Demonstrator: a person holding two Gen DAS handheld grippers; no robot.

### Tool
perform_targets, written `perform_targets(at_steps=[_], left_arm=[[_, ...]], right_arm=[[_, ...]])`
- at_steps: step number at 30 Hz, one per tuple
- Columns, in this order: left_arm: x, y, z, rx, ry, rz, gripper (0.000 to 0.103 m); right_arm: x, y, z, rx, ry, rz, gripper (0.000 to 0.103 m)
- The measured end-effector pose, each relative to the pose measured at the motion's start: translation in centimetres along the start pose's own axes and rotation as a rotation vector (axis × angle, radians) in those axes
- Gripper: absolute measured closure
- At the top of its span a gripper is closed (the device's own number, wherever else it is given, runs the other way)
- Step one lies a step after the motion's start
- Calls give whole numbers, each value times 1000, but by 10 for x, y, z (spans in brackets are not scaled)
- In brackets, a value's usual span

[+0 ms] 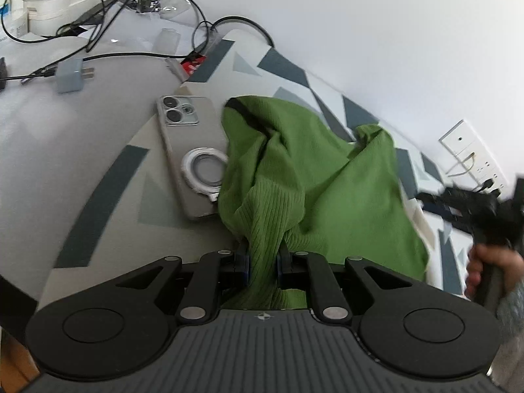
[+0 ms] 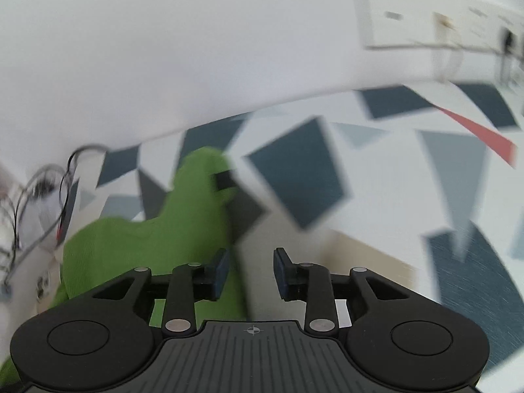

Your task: Fold clothes

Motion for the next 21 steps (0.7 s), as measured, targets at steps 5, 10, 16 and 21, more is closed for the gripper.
perform_targets(at_steps=[5,10,16,21], left_arm=[[-51,-8,15,-9,-119,-72,90],[-172,-21,20,-45,-340,-255,93],[-341,-59,-59,89,-736,-544,91],[-357,-63,-101,215,-791,-680,50]], right_arm=[[-54,39,5,-41,-126,-7,72],[-124,91,-2,-111,-231,-37,72],[-204,147,-19,-203,-317,-142,72],[-241,164,-47,-182,-371,-196,72]])
Point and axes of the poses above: each gripper's, at about its wrist camera, not at the fingertips, and y roughly against the way its jaws point, x to its left, z to its top, the point moved 5 cm from there along -y, roughly the way its jaws point, and after that the axes turned 1 degree about -y, right-handed, at the moved point
